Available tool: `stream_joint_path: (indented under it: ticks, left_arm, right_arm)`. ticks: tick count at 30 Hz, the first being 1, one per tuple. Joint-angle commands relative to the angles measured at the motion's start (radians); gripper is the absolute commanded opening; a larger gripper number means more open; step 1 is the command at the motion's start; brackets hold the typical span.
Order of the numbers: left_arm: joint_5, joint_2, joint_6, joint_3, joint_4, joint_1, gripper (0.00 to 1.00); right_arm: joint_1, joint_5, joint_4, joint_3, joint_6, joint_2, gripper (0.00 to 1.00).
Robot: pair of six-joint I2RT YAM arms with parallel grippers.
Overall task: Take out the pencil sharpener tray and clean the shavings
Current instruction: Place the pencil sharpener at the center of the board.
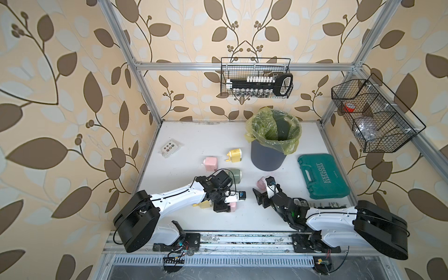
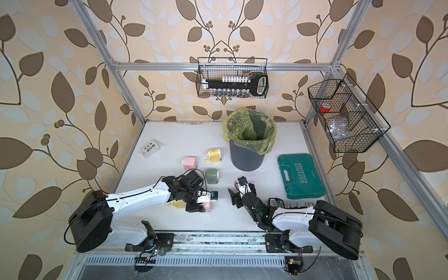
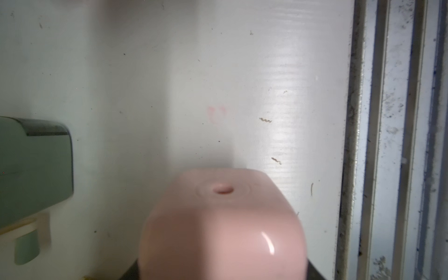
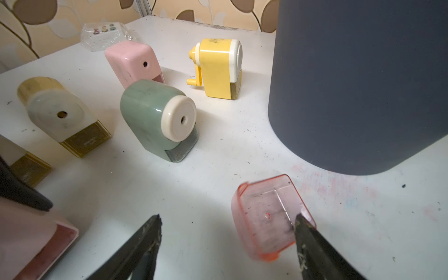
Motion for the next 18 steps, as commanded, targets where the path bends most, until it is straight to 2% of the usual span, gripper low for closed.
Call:
stream_joint_path:
  ticks: [1, 3, 8, 11, 12, 14, 15, 18]
  left_arm:
    - [-0.017, 0.017, 0.008, 0.046, 0.022, -0.009, 0.11]
    - [-0.022, 0.024, -0.001, 0.046, 0.029, -0.009, 0.32]
    - [-0.03, 0.032, -0.002, 0.044, 0.034, -0.009, 0.44]
    - [-0.044, 0.037, -0.011, 0.042, 0.05, -0.009, 0.58]
    - [-0.043, 0.043, -0.01, 0.043, 0.051, -0.009, 0.71]
    - [-0.042, 0.049, -0.012, 0.046, 0.049, -0.009, 0.8]
    - [-0.044, 0.051, -0.012, 0.047, 0.048, -0.009, 0.98]
    - [-0.053, 0.049, -0.012, 0.046, 0.048, -0.009, 0.99]
  right_arm:
    - [-0.004, 0.013, -0.144, 0.012, -0.03, -0.114, 0.85]
    - [-0.006, 0.015, -0.184, -0.003, -0.039, -0.201, 0.85]
    - [-0.007, 0.037, -0.295, -0.021, -0.063, -0.39, 0.86]
    - [-0.007, 0.047, -0.353, -0.016, -0.068, -0.458, 0.86]
    - [-0.007, 0.048, -0.369, -0.011, -0.07, -0.472, 0.86]
    - [-0.007, 0.048, -0.401, 0.003, -0.07, -0.482, 0.86]
    - [-0.007, 0.045, -0.415, 0.01, -0.071, -0.48, 0.86]
    - [-0.007, 0.038, -0.436, 0.028, -0.077, -0.477, 0.86]
